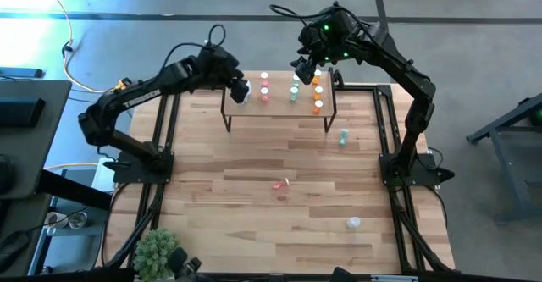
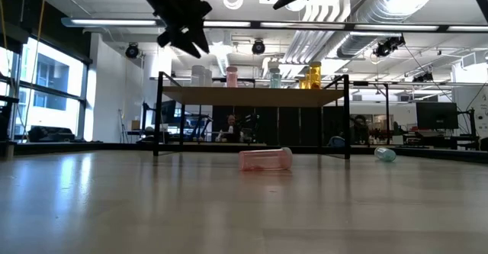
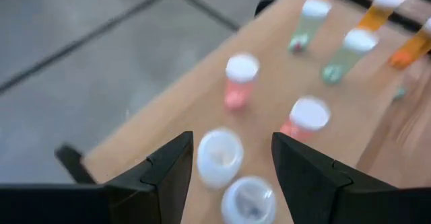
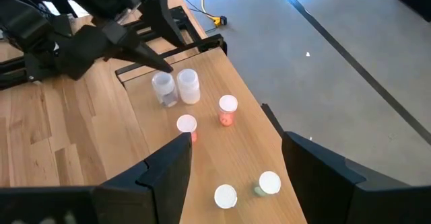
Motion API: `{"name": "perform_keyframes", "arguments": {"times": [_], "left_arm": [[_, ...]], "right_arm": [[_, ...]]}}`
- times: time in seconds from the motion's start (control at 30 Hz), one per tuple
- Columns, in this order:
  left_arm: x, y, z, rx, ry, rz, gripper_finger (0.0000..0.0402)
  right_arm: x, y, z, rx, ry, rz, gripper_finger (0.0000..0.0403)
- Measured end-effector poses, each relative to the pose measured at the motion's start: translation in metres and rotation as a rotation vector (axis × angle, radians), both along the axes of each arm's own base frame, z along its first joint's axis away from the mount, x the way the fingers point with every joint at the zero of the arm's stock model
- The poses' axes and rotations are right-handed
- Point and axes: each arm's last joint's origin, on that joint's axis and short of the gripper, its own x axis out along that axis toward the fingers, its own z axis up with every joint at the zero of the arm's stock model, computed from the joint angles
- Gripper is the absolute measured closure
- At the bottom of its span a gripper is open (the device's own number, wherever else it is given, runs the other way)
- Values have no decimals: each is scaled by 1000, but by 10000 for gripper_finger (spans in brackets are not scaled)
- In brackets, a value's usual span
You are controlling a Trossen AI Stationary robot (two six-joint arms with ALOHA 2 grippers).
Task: Pick and place medicine bottles onto shelf by color
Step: Adjust the white pill bottle on the shelf
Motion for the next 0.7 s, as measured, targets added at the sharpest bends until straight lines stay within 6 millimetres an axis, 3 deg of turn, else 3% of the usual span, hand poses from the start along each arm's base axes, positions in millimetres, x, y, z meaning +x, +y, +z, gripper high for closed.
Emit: {"name": "perform_keyframes", "arguments": {"times": [0.33, 0.7], "left_arm": [[7, 20, 32, -53, 92, 15, 209], [26, 29, 9, -143, 154, -39, 209]], "right_arm": [[0, 0, 0, 0, 0, 0, 181], [6, -4, -7, 10, 17, 0, 181]]}}
